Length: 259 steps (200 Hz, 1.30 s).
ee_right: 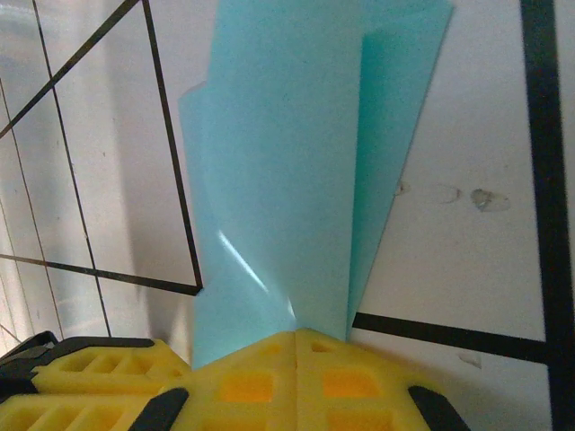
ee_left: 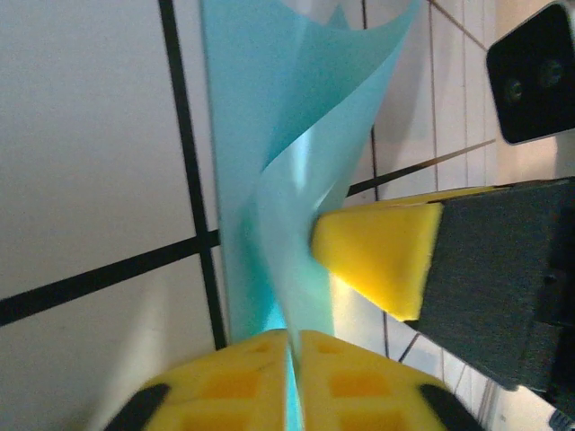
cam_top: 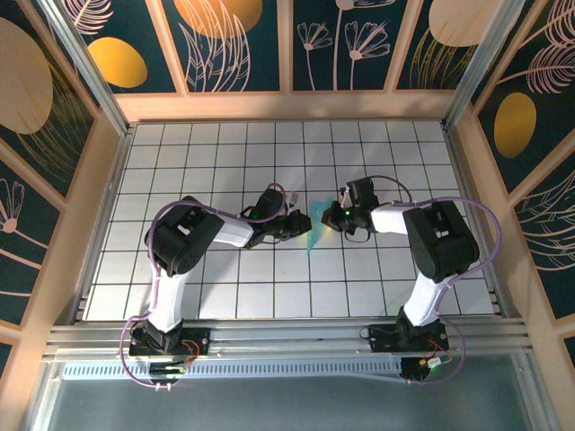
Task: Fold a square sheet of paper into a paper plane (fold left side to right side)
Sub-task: Fold the wing for the fifth time at the center of the table.
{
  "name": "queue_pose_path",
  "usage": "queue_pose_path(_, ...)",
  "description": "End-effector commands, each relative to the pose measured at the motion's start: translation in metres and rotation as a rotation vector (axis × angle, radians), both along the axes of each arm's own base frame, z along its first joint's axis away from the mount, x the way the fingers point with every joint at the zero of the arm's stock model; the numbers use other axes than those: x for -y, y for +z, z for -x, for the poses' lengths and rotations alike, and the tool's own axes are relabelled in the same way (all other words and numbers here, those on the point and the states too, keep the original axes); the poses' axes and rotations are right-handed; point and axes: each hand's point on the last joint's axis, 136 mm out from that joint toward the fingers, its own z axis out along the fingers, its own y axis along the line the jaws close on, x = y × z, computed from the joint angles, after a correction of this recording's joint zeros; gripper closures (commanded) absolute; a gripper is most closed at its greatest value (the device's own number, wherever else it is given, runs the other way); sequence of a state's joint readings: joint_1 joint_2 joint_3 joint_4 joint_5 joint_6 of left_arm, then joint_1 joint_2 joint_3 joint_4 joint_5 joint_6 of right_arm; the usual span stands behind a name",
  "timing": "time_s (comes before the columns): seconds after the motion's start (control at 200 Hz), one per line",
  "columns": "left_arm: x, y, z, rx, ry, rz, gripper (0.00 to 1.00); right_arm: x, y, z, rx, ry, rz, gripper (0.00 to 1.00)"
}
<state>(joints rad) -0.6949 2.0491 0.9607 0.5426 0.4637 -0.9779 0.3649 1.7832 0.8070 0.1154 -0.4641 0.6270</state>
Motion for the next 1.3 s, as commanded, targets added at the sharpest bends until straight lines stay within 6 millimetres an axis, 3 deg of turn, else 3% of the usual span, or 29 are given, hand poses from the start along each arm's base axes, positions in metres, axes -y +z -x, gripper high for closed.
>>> queue_pose_path(0.0, -0.018, -0.012, 0.001, -0.028, 0.042, -0.076, 0.78, 0.016, -0.032, 0.020, -0.087, -0.005, 0.093, 0.99)
queue_pose_path(0.11, -0.016, 0.016, -0.005, 0.025, 0.044, -0.064, 0.68, 0.019, -0.040, 0.026, -0.108, -0.006, 0.102, 1.00)
queue_pose_path(0.225, -0.020, 0.033, -0.005, 0.048, 0.047, -0.083, 0.67, 0.020, -0.042, 0.027, -0.111, -0.006, 0.101, 1.00)
queue_pose_path(0.37, -0.025, 0.043, 0.007, 0.030, 0.011, -0.101, 0.76, 0.019, -0.040, 0.026, -0.104, -0.002, 0.099, 1.00)
queue_pose_path(0.41, -0.017, 0.055, 0.006, 0.036, -0.013, -0.070, 0.79, 0.019, -0.040, 0.026, -0.104, -0.001, 0.099, 1.00)
queue_pose_path(0.515, -0.005, 0.059, 0.018, -0.006, -0.071, -0.027, 0.85, 0.018, -0.041, 0.025, -0.105, 0.000, 0.100, 1.00)
queue_pose_path(0.861, 0.023, 0.040, 0.031, -0.083, -0.159, -0.021, 0.90, 0.018, -0.041, 0.026, -0.106, 0.003, 0.100, 1.00)
queue_pose_path(1.291, 0.013, 0.001, 0.044, -0.172, -0.148, -0.097, 0.91, 0.018, -0.040, 0.025, -0.104, 0.004, 0.105, 1.00)
